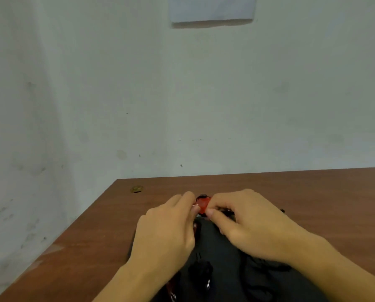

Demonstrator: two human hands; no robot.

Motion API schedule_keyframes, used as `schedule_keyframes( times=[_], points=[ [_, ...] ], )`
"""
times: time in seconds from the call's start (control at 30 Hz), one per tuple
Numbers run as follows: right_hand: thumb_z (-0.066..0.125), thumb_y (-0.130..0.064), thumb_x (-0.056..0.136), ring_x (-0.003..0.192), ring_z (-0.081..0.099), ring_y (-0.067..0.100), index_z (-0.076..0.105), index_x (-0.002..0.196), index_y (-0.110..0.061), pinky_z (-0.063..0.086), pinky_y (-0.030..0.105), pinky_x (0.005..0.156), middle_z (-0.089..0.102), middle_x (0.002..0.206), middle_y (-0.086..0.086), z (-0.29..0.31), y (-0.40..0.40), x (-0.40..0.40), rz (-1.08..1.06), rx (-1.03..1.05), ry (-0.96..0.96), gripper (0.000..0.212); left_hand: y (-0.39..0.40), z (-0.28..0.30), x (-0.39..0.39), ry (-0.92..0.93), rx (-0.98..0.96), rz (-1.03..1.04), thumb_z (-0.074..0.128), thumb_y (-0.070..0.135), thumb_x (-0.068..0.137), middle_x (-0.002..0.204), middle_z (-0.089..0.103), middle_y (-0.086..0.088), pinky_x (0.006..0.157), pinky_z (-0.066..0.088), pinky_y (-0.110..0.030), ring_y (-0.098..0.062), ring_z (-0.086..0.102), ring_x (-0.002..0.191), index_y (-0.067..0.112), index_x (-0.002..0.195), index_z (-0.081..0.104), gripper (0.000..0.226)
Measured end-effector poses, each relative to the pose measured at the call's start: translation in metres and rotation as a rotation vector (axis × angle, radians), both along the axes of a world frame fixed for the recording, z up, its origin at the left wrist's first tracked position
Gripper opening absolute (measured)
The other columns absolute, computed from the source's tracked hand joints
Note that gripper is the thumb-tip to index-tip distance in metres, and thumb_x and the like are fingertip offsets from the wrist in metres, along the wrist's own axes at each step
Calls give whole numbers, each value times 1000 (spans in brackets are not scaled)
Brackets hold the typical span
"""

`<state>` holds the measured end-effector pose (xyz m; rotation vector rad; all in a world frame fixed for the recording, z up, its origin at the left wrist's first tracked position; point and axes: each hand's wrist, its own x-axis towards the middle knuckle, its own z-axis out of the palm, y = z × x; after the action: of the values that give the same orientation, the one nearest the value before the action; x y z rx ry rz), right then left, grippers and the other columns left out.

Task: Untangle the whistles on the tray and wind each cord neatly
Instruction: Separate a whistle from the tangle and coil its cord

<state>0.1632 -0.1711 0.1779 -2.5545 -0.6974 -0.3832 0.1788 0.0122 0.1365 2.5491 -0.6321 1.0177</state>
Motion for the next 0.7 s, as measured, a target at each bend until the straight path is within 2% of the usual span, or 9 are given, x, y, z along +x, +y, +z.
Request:
schedule_keyframes(
  times=[0.1,0.17,0.3,0.47,0.5,0.57,0.63,0.7],
  points=[
    [52,-51,95,72,61,3,63,82,-34,50,26,68,68,75,-16,12,-5,3,-15,-94,-78,25,-1,-1,-1,-31,89,-13,34,43,94,69,48,8,36,38,-32,-18,48,49,33,84,41,16],
    [59,-53,91,72,63,2,66,77,-31,50,24,66,70,75,-15,20,-10,6,-4,-29,-41,27,-1,-1,-1,-56,126,-36,38,38,94,67,46,8,32,36,-32,-15,44,47,31,85,46,14],
    [69,-50,86,64,65,3,70,72,-26,50,20,63,73,72,-9,22,-19,15,43,158,81,28,2,-3,0,-70,155,-153,37,34,98,74,49,9,39,44,-38,-15,46,54,26,97,59,24],
    [72,-47,81,55,52,14,67,68,-14,41,11,57,64,66,19,0,-22,28,136,472,247,36,5,-6,5,-5,6,-303,39,36,101,84,54,8,53,48,-41,-20,56,64,27,102,58,22],
    [72,-42,84,51,50,11,65,67,-13,40,8,55,60,60,18,-5,-22,30,155,546,301,34,6,-7,6,11,-23,-321,39,37,101,87,56,9,56,49,-40,-19,58,68,30,104,57,20],
    [69,-35,87,42,40,6,62,63,-16,35,8,46,49,53,5,-15,-22,33,193,697,412,31,6,-9,7,23,-64,-343,40,38,101,90,59,11,60,49,-37,-15,60,72,34,105,56,17],
    [69,-42,82,44,29,8,58,56,-22,27,14,43,40,57,2,-25,-21,36,214,785,483,34,6,-9,8,25,-90,-355,43,37,101,89,61,13,61,48,-32,-12,60,73,34,105,58,16],
    [68,-45,79,45,27,8,56,53,-23,22,19,44,40,57,0,-31,-20,40,227,841,516,36,5,-9,8,19,-109,-372,45,34,101,87,61,14,60,46,-25,-10,59,72,31,105,60,16]
  ],
)
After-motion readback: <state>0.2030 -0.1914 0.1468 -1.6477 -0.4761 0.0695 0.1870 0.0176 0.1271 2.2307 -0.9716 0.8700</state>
